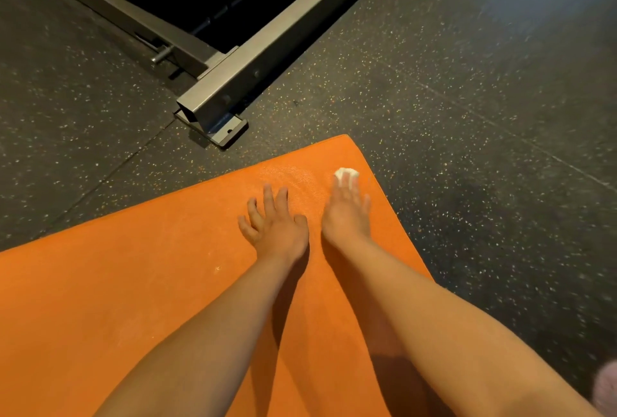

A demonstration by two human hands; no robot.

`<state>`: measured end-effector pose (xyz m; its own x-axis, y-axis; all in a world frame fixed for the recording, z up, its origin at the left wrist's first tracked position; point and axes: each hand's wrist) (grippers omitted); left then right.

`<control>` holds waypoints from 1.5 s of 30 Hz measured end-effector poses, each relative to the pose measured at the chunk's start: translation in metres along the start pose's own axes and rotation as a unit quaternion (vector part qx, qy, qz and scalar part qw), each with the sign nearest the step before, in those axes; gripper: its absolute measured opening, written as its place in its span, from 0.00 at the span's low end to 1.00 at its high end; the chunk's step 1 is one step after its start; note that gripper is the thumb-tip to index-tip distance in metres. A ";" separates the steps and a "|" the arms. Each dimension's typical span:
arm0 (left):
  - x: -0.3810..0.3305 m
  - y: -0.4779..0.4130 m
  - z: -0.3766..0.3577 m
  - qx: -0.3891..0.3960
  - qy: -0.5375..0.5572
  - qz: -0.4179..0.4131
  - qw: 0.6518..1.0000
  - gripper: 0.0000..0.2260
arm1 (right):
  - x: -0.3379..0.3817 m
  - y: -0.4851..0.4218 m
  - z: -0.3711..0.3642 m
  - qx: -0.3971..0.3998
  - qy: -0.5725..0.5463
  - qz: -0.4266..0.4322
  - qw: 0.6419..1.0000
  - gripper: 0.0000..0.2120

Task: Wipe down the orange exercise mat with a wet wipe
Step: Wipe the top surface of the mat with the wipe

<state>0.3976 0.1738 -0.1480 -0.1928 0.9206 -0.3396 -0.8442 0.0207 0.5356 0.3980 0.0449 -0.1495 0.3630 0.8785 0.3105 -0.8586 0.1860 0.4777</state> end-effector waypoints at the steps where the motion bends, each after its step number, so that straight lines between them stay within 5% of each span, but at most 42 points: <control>1: -0.007 -0.004 0.002 0.001 0.000 -0.006 1.000 0.27 | 0.009 -0.001 -0.001 0.015 0.008 0.043 0.999 0.32; 4: -0.018 -0.015 0.005 0.015 -0.014 -0.014 1.000 0.26 | 0.002 -0.009 0.003 0.024 0.041 0.096 0.994 0.30; 10: -0.021 -0.023 0.003 0.029 0.012 0.007 0.999 0.26 | -0.019 -0.038 0.019 -0.056 -0.029 -0.054 0.997 0.30; 15: -0.021 -0.026 0.006 0.043 0.021 0.012 0.999 0.27 | 0.017 -0.050 0.016 -0.003 0.010 0.139 0.990 0.30; 17: -0.019 -0.027 0.006 0.042 0.017 0.010 0.999 0.27 | 0.007 -0.063 0.026 -0.034 0.056 0.104 0.992 0.33; 21: -0.019 -0.030 0.004 0.039 0.016 0.002 0.999 0.28 | -0.001 -0.083 0.041 -0.064 -0.030 -0.048 0.996 0.33; 30: -0.014 -0.037 0.003 0.011 0.014 -0.017 1.000 0.28 | 0.024 -0.077 0.023 0.014 0.004 0.143 0.990 0.33; 37: 0.002 -0.028 0.010 0.030 0.044 -0.080 0.995 0.31 | 0.017 -0.023 -0.007 0.018 -0.039 0.154 0.987 0.33; 45: 0.032 0.049 -0.040 -0.101 0.059 -0.076 0.990 0.21 | 0.010 0.050 -0.034 0.049 -0.032 0.173 0.983 0.27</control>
<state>0.3304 0.1888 -0.1634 -0.1034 0.8609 -0.4982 -0.9484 0.0657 0.3103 0.3460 0.0781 -0.1502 0.0806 0.8519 0.5175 -0.8966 -0.1648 0.4111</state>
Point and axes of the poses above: each hand's wrist, its own y-axis away from the middle knuckle, its own z-axis out of the back of the hand, x = y × z, and after that the axes turned 10 degrees about x, right-handed
